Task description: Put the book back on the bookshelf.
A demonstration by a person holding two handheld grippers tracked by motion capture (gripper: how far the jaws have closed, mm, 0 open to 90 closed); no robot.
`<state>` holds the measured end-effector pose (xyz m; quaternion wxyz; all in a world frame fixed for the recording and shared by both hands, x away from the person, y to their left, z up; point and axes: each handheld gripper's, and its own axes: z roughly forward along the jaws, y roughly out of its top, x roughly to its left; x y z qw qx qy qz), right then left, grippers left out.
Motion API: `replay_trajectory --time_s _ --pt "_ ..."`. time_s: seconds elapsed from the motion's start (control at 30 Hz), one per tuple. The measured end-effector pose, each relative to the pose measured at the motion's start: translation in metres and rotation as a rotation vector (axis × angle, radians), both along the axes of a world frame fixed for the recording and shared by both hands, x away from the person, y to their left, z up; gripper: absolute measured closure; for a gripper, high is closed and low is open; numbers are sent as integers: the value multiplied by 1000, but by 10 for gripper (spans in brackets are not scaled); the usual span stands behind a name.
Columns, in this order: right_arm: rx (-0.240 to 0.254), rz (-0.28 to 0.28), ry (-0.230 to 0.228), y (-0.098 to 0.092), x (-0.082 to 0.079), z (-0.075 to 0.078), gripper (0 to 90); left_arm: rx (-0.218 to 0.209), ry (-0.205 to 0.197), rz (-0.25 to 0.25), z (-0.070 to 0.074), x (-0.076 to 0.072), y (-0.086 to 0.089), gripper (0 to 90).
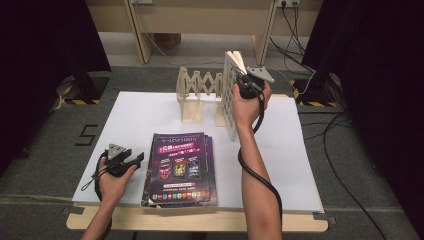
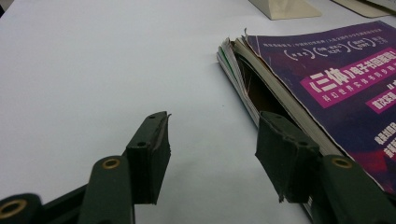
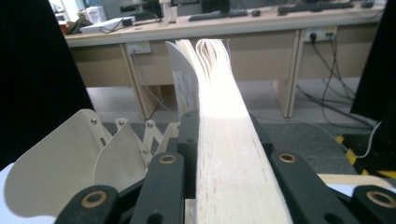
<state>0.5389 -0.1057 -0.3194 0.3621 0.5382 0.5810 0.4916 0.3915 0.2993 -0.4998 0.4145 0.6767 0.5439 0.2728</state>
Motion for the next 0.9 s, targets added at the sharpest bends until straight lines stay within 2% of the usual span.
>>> replay_trajectory --time_s 0.27,0.6,0.9 --pt "-14 -30 -48 9 5 -2 748 -4 0 0 0 0 1 434" --pt "-5 -49 -56 12 13 -5 748 -7 -1 0 0 0 1 435" --pt "-20 -54 -72 14 12 -14 745 -1 -3 -2 0 0 1 435"
